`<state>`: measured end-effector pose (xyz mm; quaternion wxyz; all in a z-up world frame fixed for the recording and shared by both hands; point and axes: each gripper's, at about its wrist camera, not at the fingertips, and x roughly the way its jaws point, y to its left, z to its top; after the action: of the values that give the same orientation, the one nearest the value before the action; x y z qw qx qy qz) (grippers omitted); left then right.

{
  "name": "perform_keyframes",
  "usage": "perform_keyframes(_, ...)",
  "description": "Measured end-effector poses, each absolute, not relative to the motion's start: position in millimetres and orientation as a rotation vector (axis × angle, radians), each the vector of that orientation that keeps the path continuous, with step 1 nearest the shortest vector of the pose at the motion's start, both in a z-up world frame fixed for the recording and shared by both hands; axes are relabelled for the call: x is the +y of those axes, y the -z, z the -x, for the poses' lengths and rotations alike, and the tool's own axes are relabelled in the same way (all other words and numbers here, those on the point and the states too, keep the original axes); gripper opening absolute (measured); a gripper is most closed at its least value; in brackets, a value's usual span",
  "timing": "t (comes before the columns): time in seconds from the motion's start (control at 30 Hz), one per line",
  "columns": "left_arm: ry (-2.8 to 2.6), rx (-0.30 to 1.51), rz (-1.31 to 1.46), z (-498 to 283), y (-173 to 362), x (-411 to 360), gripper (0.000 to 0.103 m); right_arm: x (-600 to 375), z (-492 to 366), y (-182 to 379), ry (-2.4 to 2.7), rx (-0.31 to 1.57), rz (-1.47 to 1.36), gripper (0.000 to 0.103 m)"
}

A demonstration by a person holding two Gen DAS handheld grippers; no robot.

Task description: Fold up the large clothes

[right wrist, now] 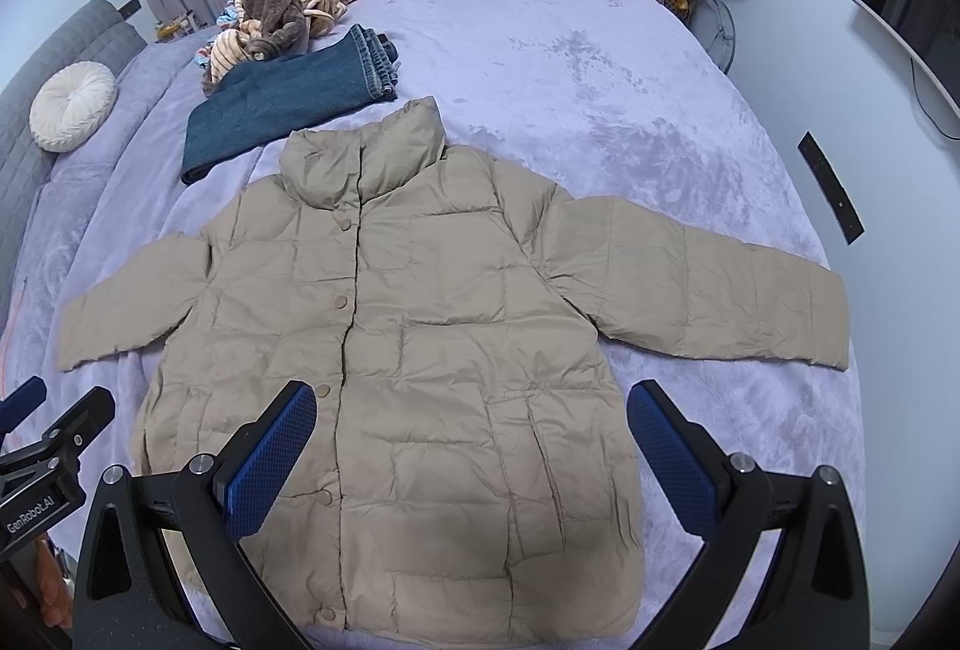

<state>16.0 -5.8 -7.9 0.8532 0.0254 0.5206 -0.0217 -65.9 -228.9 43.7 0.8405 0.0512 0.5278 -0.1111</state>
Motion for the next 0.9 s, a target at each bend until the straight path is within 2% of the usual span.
perform_keyframes(0.63,0.041,1.095,-0.051,2,-8,7,0.103,-228,68,-47,0.224,1.113,-0.112,0.103)
perform_keyframes(0.9,0.069,1.165,0.077,-3,16,46,0.103,-211,66,-40,0.212,1.124,-0.134,0.103)
